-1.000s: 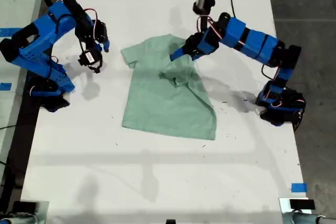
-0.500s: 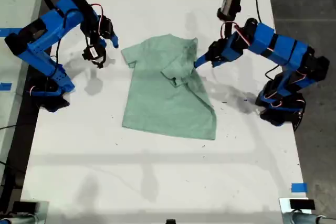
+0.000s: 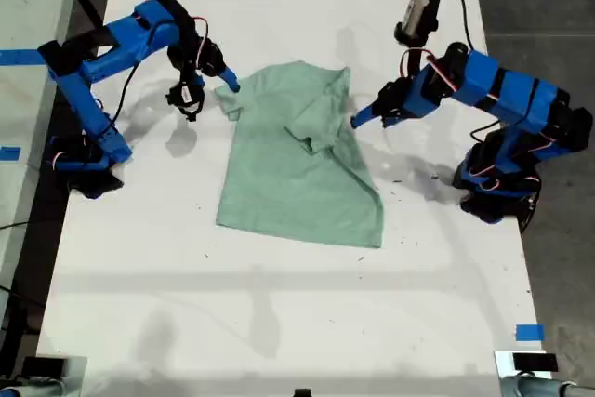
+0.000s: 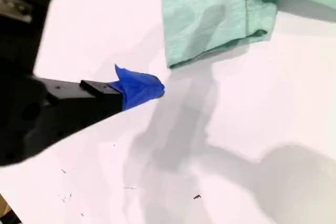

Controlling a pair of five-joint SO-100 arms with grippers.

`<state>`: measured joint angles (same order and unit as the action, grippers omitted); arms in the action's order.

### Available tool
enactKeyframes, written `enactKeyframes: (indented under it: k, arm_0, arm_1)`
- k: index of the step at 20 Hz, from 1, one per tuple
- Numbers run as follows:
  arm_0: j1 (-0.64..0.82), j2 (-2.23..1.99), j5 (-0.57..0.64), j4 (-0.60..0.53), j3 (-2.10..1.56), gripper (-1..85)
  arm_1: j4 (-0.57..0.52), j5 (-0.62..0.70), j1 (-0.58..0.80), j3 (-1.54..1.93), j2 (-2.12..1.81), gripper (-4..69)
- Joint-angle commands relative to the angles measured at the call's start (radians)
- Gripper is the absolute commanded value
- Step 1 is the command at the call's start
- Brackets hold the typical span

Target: Fold tshirt

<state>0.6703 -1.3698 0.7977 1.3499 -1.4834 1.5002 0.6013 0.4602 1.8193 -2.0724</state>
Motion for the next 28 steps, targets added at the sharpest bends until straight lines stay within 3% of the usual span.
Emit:
enactKeyframes:
  k: [1,5,6,8,19,23,28]
  arm_0:
    - [0.015,0.064,0.023,-0.055,0.064,29.0]
    - [0.048,0.278,0.020,-0.049,0.152,27.2]
    - [0.054,0.333,0.023,-0.031,0.193,21.7]
    - [0.063,0.399,0.018,-0.002,0.252,0.0]
    - [-0.032,0.143,0.026,0.123,0.374,0.0]
    - [-0.144,-0.009,0.069,0.072,0.440,0.0]
    - [-0.334,0.202,0.121,-0.057,0.672,0.0]
  arm_1:
    - [-0.029,-0.014,-0.017,-0.003,-0.055,24.7]
    - [-0.035,-0.021,-0.026,0.006,-0.057,24.7]
    - [-0.037,-0.023,-0.029,0.009,-0.057,24.7]
    - [-0.041,-0.031,-0.032,0.025,-0.063,24.7]
    - [-0.064,-0.025,-0.002,0.095,-0.127,23.8]
    - [-0.086,-0.018,0.012,0.120,-0.138,23.3]
    - [-0.098,-0.018,0.017,0.135,-0.138,23.1]
